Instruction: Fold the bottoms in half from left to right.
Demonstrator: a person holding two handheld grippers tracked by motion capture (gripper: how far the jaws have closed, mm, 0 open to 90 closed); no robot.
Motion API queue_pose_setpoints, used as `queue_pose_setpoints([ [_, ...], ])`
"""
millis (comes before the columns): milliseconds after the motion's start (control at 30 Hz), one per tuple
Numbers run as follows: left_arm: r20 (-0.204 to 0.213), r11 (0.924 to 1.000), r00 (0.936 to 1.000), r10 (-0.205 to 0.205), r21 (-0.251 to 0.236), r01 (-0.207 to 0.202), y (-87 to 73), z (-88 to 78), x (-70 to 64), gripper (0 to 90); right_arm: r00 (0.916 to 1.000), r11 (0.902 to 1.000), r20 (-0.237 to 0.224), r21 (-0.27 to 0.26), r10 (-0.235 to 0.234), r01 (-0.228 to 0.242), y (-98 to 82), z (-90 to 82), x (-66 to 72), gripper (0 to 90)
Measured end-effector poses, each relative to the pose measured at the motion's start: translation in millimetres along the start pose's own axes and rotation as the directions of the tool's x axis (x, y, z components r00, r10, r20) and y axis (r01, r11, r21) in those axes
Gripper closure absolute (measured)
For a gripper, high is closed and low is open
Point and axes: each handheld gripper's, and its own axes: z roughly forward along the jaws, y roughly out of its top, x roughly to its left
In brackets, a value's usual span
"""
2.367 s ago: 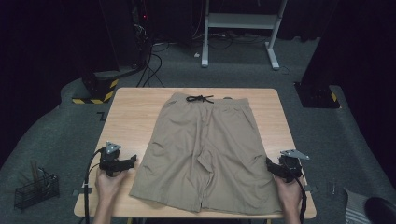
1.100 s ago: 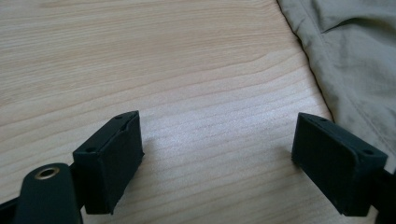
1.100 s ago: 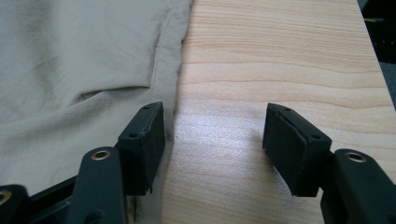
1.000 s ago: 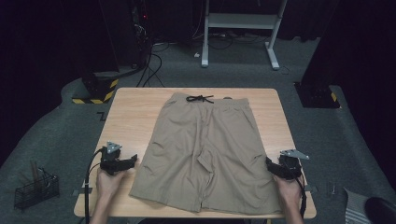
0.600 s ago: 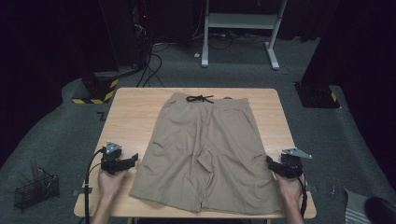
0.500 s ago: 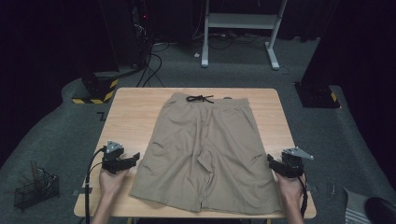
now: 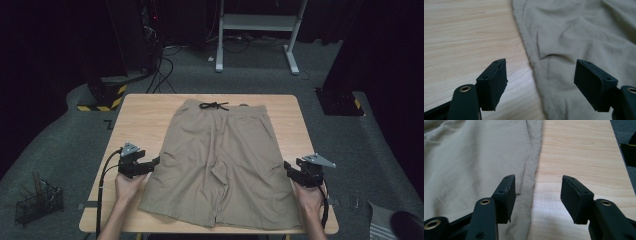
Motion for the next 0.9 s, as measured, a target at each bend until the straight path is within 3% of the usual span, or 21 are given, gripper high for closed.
queue_pose_setpoints([
  [200, 0.022, 0.9991, 0.9993, -0.031, -0.027, 0.032, 2.2, 2.3, 0.3, 26.1, 0.9997, 0.9998, -0.018, -0.007, -0.017, 0.016, 5.3, 2.7, 4.6, 51.1],
  [367, 0.037, 1.0000, 0.9993, -0.004, 0.009, 0.003, 9.6, 8.3, -3.6, 25.9, 0.9986, 0.9998, -0.050, -0.013, -0.013, 0.013, 14.1, 5.0, 8.5, 54.4],
  [433, 0.047, 0.9999, 0.9989, -0.011, 0.001, 0.011, 12.0, 9.7, -5.5, 26.3, 0.9976, 0.9998, -0.068, -0.012, -0.017, 0.016, 17.5, 7.1, 10.8, 55.2],
  [567, 0.061, 0.9987, 0.9978, 0.025, 0.043, -0.027, 18.7, 17.1, -10.2, 24.5, 0.9961, 0.9991, -0.078, -0.010, -0.042, 0.041, 22.8, 13.1, 18.5, 54.4],
  [767, 0.084, 0.9969, 0.9948, 0.058, 0.049, -0.062, 30.6, 26.9, -22.5, 24.9, 0.9923, 0.9941, -0.061, -0.018, -0.108, 0.107, 30.4, 22.1, 29.2, 54.6],
  [900, 0.097, 0.9941, 0.9922, 0.078, 0.069, -0.084, 35.5, 34.7, -29.5, 25.5, 0.9903, 0.9952, -0.099, -0.015, -0.098, 0.097, 37.1, 25.9, 34.7, 51.9],
])
